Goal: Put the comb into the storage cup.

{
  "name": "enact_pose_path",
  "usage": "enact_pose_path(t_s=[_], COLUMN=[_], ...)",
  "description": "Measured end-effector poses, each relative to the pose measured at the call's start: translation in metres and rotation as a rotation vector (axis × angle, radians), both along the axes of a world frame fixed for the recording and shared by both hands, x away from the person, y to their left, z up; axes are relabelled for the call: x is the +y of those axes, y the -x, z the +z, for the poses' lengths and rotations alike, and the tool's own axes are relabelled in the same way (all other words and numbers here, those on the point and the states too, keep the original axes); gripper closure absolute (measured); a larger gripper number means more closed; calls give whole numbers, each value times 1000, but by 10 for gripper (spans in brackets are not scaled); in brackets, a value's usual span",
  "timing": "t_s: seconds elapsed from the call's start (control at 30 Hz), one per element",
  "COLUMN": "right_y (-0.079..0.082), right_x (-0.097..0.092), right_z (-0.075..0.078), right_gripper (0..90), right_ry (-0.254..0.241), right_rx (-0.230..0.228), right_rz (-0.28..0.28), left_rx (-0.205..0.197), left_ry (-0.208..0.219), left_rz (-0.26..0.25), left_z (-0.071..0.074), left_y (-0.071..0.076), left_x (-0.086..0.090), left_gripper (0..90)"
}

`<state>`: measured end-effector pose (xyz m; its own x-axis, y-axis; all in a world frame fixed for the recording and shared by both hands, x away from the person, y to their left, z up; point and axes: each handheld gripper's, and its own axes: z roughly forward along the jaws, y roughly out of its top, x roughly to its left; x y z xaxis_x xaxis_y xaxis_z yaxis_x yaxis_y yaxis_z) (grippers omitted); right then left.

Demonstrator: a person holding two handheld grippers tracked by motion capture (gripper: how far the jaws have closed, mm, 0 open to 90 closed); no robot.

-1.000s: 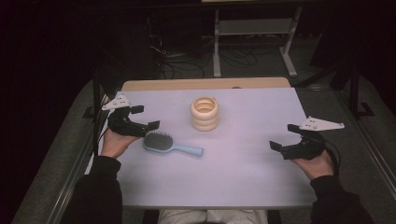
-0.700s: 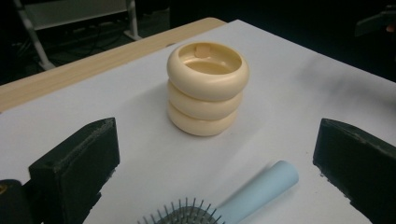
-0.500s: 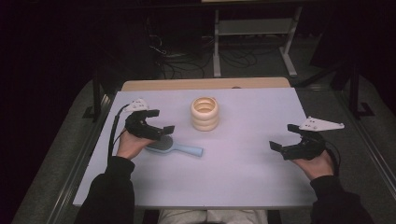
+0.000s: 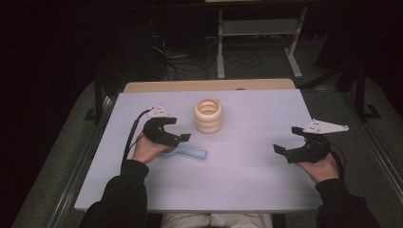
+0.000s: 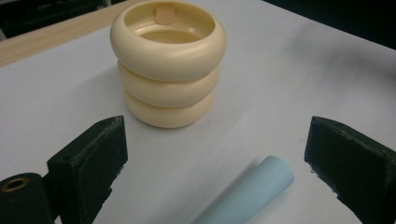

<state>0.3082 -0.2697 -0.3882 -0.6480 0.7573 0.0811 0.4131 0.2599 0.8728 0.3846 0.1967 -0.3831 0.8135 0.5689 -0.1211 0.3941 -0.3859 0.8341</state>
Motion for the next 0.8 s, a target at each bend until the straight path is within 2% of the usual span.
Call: enact_pose_path(t_s=[0.13, 0.2, 0.33, 0.4, 0.47, 0.53, 0.8], right_y=[0, 0, 0, 0, 0, 0, 1], right_x=[0, 0, 2, 2, 2, 2, 2], right_z=[0, 0, 0, 0, 0, 0, 0], right_gripper=[0, 0, 0, 0, 0, 0, 0], right_ry=[3, 4, 8, 11, 12, 14, 13], right_rx=[1, 0, -2, -1, 0, -1, -3], right_rz=[0, 0, 5, 6, 6, 5, 6], left_rx=[22, 23, 37, 36, 20, 34, 60], left_ry=[-25, -27, -32, -49, -94, -100, -151], left_rz=[-2, 1, 6, 12, 25, 12, 7], left_z=[0, 0, -3, -5, -7, -10, -20], left_y=[-2, -3, -5, -7, -6, -7, -8], left_x=[-9, -11, -14, -16, -20, -23, -34], left_gripper=[89, 137, 147, 169, 170, 172, 342])
